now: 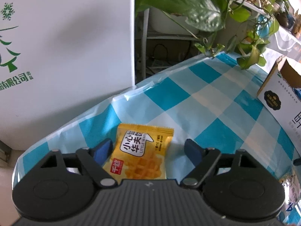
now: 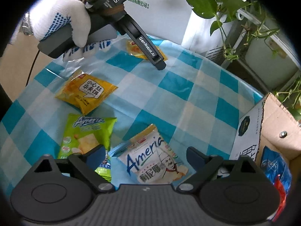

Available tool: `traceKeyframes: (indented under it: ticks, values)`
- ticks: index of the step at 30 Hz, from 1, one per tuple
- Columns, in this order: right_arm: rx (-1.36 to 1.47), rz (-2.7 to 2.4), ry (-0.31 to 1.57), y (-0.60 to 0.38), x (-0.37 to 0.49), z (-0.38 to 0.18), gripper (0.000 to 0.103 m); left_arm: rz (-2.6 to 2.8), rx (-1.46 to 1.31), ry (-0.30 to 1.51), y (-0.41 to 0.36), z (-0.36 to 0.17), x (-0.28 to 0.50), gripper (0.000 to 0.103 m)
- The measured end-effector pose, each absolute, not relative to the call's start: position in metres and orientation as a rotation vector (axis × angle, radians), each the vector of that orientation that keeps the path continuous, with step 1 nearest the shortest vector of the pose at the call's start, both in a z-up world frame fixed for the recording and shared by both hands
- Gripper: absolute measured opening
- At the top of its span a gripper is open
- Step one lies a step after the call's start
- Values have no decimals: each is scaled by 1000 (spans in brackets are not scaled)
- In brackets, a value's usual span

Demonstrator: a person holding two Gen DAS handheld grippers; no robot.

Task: Organize snacks
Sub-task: 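Close the left tool on the yellow waffle bag while right tool grasps the white Ameria bag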

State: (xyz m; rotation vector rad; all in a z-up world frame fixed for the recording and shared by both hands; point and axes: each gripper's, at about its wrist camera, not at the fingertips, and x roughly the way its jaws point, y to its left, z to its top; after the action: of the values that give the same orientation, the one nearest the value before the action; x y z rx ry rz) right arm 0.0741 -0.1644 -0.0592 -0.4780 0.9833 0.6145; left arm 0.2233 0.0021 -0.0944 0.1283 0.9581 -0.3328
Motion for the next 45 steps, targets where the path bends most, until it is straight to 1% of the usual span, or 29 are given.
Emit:
traceKeyframes:
  ticks: [1,4,7,9,11,20,21,25,30,32,34,35,40,43,45]
  values:
    - [-466,611,994,-165,76,-60,98,-328,129,956,3,-94,223,75]
    - [-441,590,1017,-167,80,-62,102,-325,121,957,8,-91,222,67]
    - [-366,563,1073,-170,87,-64,102,-324,120,959,10,-90,219,62]
    - [-280,538,1134,-173,94,-68,102,-327,127,960,11,-89,217,61]
    - [-262,534,1149,-171,94,-68,102,-331,123,965,14,-89,214,61]
    - [-186,622,1218,-168,75,-66,102,-381,154,1008,22,-82,196,61]
    - [-184,631,1215,-168,71,-63,100,-390,162,1016,22,-82,194,61]
    - [-234,586,1151,-172,65,-52,99,-414,168,1021,27,-81,190,61]
    - [-259,551,1142,-174,75,-60,99,-409,139,1013,30,-81,194,62]
    - [-264,557,1155,-172,79,-66,99,-405,128,1013,29,-83,196,64]
    - [-265,562,1161,-170,80,-69,99,-413,134,1009,27,-84,196,72]
    - [-256,568,1161,-170,80,-69,99,-416,145,1008,24,-84,195,73]
    - [-227,584,1160,-169,80,-69,93,-417,161,1000,21,-85,195,74]
    - [-196,572,1159,-171,83,-67,88,-415,158,996,21,-86,194,74]
    - [-176,555,1158,-173,84,-66,83,-419,168,994,19,-86,194,76]
